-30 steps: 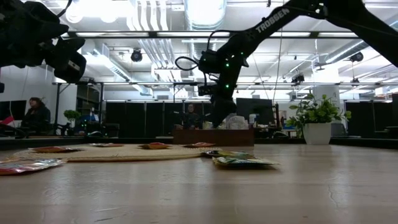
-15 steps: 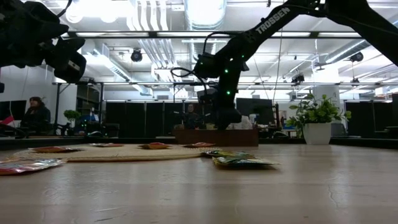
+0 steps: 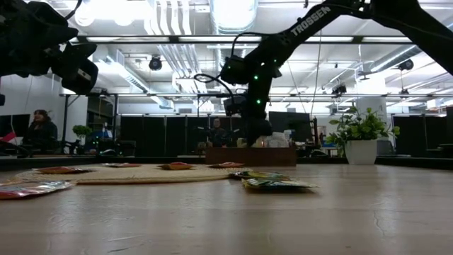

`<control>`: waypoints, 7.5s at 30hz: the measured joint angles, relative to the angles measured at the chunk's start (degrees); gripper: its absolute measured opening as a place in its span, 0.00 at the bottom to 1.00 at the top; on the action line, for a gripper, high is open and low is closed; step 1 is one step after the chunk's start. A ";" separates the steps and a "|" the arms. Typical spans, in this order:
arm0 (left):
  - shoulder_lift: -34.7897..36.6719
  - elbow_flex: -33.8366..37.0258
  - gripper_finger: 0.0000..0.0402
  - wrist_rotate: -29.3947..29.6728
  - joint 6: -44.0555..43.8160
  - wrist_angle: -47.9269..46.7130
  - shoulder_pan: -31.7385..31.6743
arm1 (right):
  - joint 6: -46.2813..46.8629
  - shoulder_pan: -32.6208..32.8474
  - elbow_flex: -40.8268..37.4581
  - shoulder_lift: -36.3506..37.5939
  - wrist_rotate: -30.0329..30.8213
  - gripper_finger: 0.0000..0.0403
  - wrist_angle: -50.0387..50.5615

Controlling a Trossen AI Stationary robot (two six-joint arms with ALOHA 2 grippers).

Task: Pick & Place Tea
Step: Put the top yellow tea bag into the middle section of the wooden organizer

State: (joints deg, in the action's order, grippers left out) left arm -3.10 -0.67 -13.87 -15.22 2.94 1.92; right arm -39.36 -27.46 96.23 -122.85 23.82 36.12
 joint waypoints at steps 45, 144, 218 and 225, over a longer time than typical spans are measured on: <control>-0.02 0.00 0.34 0.00 0.00 0.00 0.00 | -2.78 18.71 -0.24 16.69 -43.32 0.57 16.02; -0.06 0.00 0.34 0.00 0.00 0.00 0.02 | 33.60 13.54 1.01 4.71 -28.03 0.02 -0.50; -0.04 0.00 0.34 0.00 0.00 0.00 0.02 | 69.42 -1.70 -8.59 4.60 5.80 0.02 -12.27; -0.06 0.00 0.34 0.00 0.00 0.00 0.00 | 69.38 -1.70 -8.61 4.60 5.70 0.07 -10.86</control>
State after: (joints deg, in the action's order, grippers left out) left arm -3.16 -0.67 -13.87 -15.22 2.94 1.92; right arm 30.02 -29.17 87.61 -118.26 29.52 25.26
